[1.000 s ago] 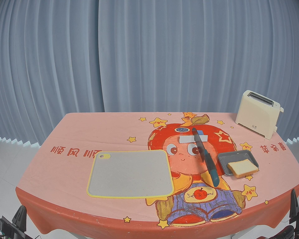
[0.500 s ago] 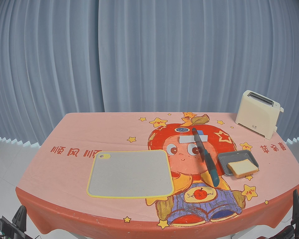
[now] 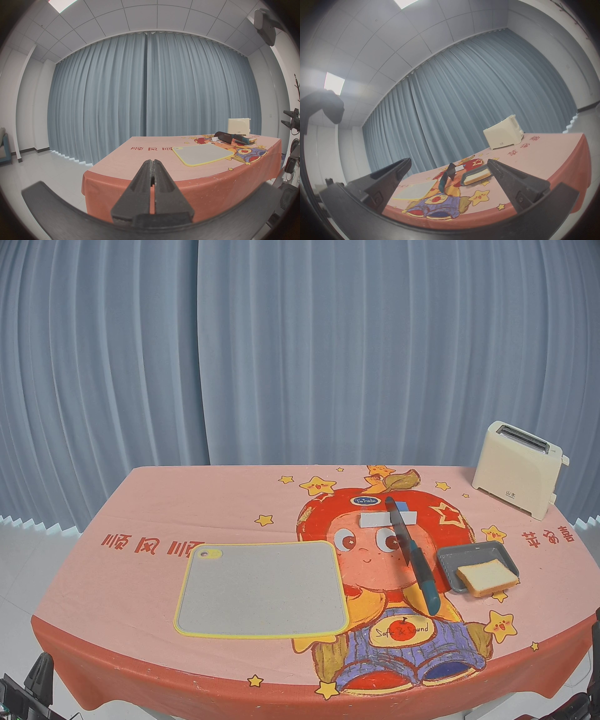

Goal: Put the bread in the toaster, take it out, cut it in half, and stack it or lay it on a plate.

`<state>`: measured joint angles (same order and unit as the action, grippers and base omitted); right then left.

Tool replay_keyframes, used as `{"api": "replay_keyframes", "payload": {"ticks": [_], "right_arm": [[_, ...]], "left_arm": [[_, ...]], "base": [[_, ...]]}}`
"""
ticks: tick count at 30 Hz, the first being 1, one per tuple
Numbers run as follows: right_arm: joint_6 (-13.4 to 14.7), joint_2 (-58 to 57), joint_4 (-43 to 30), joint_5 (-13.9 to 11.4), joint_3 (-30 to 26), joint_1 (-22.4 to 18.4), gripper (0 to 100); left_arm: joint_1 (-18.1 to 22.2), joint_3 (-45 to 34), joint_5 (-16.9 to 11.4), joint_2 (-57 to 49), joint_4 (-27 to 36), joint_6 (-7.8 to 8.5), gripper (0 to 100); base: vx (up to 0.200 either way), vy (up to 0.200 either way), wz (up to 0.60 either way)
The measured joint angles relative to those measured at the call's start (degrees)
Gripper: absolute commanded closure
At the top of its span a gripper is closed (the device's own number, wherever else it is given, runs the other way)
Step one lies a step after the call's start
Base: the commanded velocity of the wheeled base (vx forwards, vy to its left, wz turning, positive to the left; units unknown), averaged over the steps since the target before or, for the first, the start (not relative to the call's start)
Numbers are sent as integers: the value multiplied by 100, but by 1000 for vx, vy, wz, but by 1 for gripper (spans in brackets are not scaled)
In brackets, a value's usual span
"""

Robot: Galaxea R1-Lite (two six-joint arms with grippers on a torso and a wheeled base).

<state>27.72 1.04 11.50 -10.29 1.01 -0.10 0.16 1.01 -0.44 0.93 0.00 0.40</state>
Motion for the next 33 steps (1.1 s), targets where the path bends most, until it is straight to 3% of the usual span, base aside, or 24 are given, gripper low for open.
{"api": "replay_keyframes", "payload": {"ticks": [4,8,11,18,30,33], "right_arm": [[585,0,0,-134,0,2,0],[1387,0,0,-216,-2,0,0],[1746,0,-1,-268,-5,0,0],[1815,0,-20,-427,0,7,0],[1851,6,7,-440,0,15,0],[1968,87,13,-438,0,7,0]], "left_arm": [[0,0,0,0,0,0,100],[0,0,0,0,0,0,100],[0,0,0,0,0,0,100],[0,0,0,0,0,-2,100],[0,0,0,0,0,2,100],[0,0,0,0,0,2,100]], "base": [[0,0,0],[0,0,0],[0,0,0],[0,0,0],[0,0,0],[0,0,0]]}}
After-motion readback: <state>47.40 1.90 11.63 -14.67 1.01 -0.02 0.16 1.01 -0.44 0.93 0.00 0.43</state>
